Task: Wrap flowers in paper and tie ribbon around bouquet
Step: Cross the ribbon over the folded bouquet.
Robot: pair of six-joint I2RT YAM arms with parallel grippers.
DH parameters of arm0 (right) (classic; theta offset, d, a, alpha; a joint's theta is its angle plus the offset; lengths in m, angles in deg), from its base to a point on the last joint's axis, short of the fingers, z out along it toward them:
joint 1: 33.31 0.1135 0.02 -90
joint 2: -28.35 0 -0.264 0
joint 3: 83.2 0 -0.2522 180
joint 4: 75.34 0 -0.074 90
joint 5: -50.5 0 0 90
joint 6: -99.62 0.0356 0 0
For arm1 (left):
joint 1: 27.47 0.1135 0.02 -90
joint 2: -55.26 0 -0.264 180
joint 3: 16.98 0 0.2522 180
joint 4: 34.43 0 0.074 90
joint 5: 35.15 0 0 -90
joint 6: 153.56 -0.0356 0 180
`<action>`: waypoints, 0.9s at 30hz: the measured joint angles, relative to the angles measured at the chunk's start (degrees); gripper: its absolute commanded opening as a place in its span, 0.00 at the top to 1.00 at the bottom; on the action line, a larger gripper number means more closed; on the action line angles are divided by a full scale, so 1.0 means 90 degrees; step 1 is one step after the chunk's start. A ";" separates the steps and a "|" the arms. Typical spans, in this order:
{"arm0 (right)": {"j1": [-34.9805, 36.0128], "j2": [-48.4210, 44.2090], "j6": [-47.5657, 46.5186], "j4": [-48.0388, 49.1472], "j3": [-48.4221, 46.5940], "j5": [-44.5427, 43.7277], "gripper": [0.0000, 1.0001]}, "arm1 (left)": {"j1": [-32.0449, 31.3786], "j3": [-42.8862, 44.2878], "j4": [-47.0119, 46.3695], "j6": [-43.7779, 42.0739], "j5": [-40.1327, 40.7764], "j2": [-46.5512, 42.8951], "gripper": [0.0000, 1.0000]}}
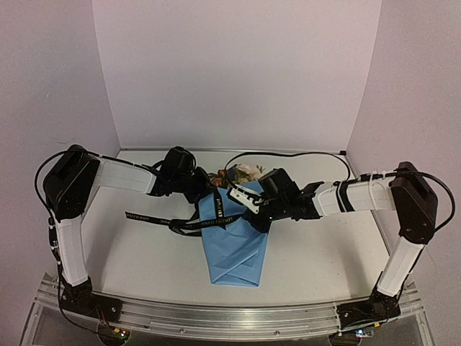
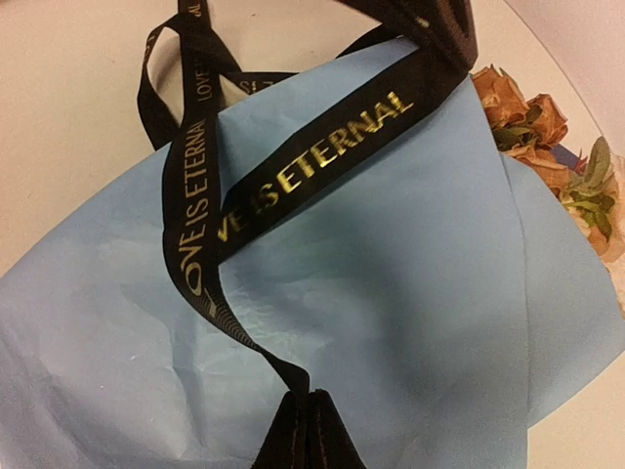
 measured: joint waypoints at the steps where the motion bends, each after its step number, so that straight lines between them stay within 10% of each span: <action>1: 0.0000 0.0000 0.0015 0.0041 0.0000 -0.0077 1.00 | -0.0041 0.0014 0.0056 -0.0026 -0.0002 0.0010 1.00; 10: 0.0000 0.0263 0.0349 0.0355 -0.0169 -0.1069 0.96 | -0.0424 0.0038 0.0536 -0.0167 -0.0086 0.0029 1.00; 15: 0.0000 0.0429 0.0681 0.0405 -0.0219 -0.1480 0.64 | -0.0664 0.0040 0.0611 -0.0173 -0.0136 0.0049 0.97; 19: 0.0000 0.0365 0.1235 0.0168 -0.0258 -0.1735 0.48 | -0.0780 0.0067 0.0635 -0.0191 -0.0223 0.0053 0.72; 27: -0.0001 -0.0394 0.3428 -0.2374 -0.1223 -0.1883 0.49 | -0.0785 0.0195 0.0979 -0.0597 -0.0173 -0.0043 0.35</action>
